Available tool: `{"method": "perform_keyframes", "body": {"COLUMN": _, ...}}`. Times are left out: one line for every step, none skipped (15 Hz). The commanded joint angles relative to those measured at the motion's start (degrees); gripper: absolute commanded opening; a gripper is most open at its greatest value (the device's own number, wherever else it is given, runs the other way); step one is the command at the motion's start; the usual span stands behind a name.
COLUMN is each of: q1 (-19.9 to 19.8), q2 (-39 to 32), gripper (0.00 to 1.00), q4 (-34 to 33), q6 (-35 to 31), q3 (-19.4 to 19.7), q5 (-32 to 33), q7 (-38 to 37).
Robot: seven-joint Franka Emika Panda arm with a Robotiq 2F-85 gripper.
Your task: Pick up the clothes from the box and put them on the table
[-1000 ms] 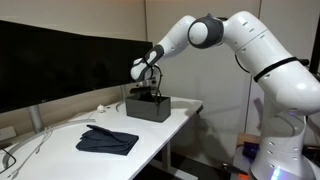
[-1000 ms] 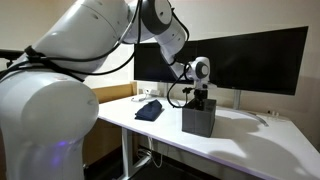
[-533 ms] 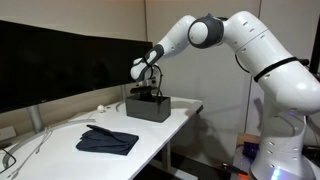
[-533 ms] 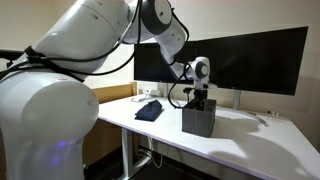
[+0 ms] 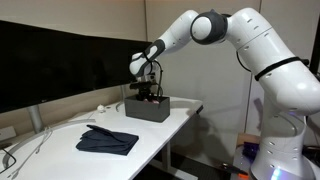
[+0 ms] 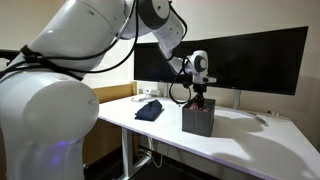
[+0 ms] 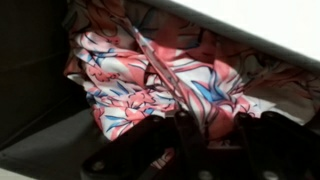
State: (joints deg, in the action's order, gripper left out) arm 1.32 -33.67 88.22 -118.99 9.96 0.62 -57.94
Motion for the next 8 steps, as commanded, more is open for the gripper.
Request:
{"method": "perform_keyframes", "body": {"q1": 0.45, "q2": 6.11, "gripper": 0.09, "q4": 3.76, "q6": 0.66, "q3": -0.42, "q5": 2.29, "q7": 2.95}}
{"method": "perform_keyframes", "body": {"q1": 0.62, "q2": 7.36, "gripper": 0.09, "q4": 4.17, "q6": 0.64, "q3": -0.43, "q5": 2.88, "q7": 3.47}}
{"method": "perform_keyframes", "body": {"q1": 0.74, "q2": 8.57, "gripper": 0.09, "q4": 4.41, "q6": 0.81, "q3": -0.48, "q5": 3.42, "q7": 3.94}}
{"method": "perform_keyframes", "body": {"q1": 0.84, "q2": 9.6, "gripper": 0.09, "q4": 4.55, "q6": 0.99, "q3": -0.59, "q5": 3.98, "q7": 4.26}}
{"method": "perform_keyframes", "body": {"q1": 0.82, "q2": 10.52, "gripper": 0.09, "q4": 4.47, "q6": 1.31, "q3": -0.79, "q5": 4.36, "q7": 4.9}}
{"method": "perform_keyframes", "body": {"q1": 0.86, "q2": 11.49, "gripper": 0.09, "q4": 4.48, "q6": 1.54, "q3": -0.89, "q5": 4.63, "q7": 5.35}}
{"method": "perform_keyframes", "body": {"q1": 0.89, "q2": 12.44, "gripper": 0.09, "q4": 4.52, "q6": 1.93, "q3": -1.08, "q5": 4.87, "q7": 6.12}}
{"method": "perform_keyframes", "body": {"q1": 0.99, "q2": 13.31, "gripper": 0.09, "q4": 4.35, "q6": 2.32, "q3": -1.18, "q5": 5.17, "q7": 6.58}}
